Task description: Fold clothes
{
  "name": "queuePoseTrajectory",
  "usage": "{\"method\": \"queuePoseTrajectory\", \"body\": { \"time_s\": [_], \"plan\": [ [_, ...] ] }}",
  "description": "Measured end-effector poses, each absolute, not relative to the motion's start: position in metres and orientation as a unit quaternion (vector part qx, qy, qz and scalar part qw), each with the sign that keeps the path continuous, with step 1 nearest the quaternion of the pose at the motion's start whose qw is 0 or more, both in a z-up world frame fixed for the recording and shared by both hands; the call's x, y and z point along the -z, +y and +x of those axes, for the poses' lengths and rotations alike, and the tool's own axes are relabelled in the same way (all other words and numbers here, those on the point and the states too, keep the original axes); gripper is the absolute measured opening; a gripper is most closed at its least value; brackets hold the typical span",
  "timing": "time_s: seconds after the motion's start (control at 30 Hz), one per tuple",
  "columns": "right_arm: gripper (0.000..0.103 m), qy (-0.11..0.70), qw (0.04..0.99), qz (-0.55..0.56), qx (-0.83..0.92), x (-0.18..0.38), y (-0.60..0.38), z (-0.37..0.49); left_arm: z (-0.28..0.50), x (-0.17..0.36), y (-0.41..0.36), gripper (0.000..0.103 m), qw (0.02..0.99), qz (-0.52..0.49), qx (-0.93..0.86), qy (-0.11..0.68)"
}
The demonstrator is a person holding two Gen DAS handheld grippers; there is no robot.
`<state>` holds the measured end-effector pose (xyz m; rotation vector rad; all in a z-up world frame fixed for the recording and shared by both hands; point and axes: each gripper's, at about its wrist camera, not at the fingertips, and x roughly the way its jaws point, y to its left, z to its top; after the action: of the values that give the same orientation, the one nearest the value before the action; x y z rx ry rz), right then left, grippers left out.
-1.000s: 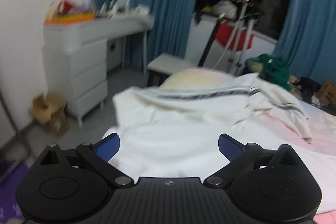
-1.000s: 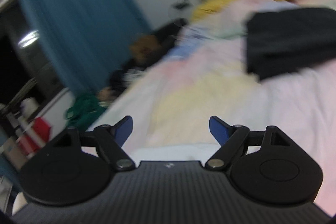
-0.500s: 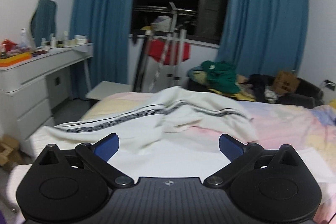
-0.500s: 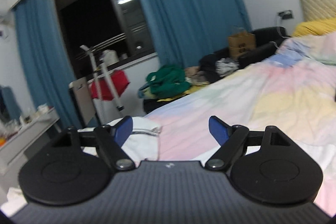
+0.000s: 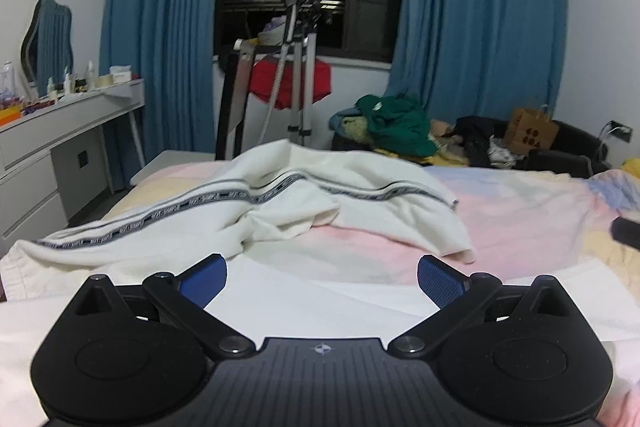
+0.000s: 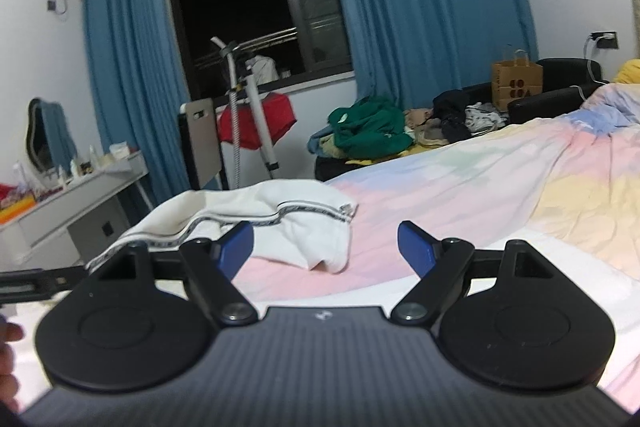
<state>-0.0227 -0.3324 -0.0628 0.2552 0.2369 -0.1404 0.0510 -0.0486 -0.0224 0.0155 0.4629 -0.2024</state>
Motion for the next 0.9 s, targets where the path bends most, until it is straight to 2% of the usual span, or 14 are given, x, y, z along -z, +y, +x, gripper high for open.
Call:
{"method": "queuePoseTrajectory", "body": {
  "time_s": [0.3,0.4,0.47,0.53,0.77,0.87,0.9],
  "plan": [
    [0.082,0.156,0.974,0.159,0.031,0.077,-0.323,-0.003,0.076,0.054,-0.037,0.102,0.962,0.012,0.096,0.255],
    [0.081,0.208,0.952,0.224,0.008,0.091,-0.329,0.024,0.080,0.063,-0.033,0.102,0.960,0.015,0.094,0.263],
    [0.076,0.264,0.924,0.277,0.006,0.105,-0.334,0.053,0.083,0.070,-0.032,0.102,0.959,0.022,0.090,0.267],
    [0.075,0.295,0.897,0.330,-0.001,0.119,-0.340,0.082,0.085,0.076,-0.031,0.102,0.958,0.021,0.086,0.273],
    [0.074,0.303,0.832,0.464,0.026,0.180,-0.376,0.186,0.103,0.098,-0.027,0.102,0.950,-0.009,0.087,0.301],
    [0.058,0.282,0.830,0.478,0.050,0.199,-0.394,0.210,0.110,0.109,-0.029,0.102,0.948,-0.015,0.091,0.306],
    [0.045,0.269,0.834,0.479,0.054,0.203,-0.401,0.214,0.113,0.112,-0.030,0.102,0.947,-0.017,0.091,0.308]
  ]
}}
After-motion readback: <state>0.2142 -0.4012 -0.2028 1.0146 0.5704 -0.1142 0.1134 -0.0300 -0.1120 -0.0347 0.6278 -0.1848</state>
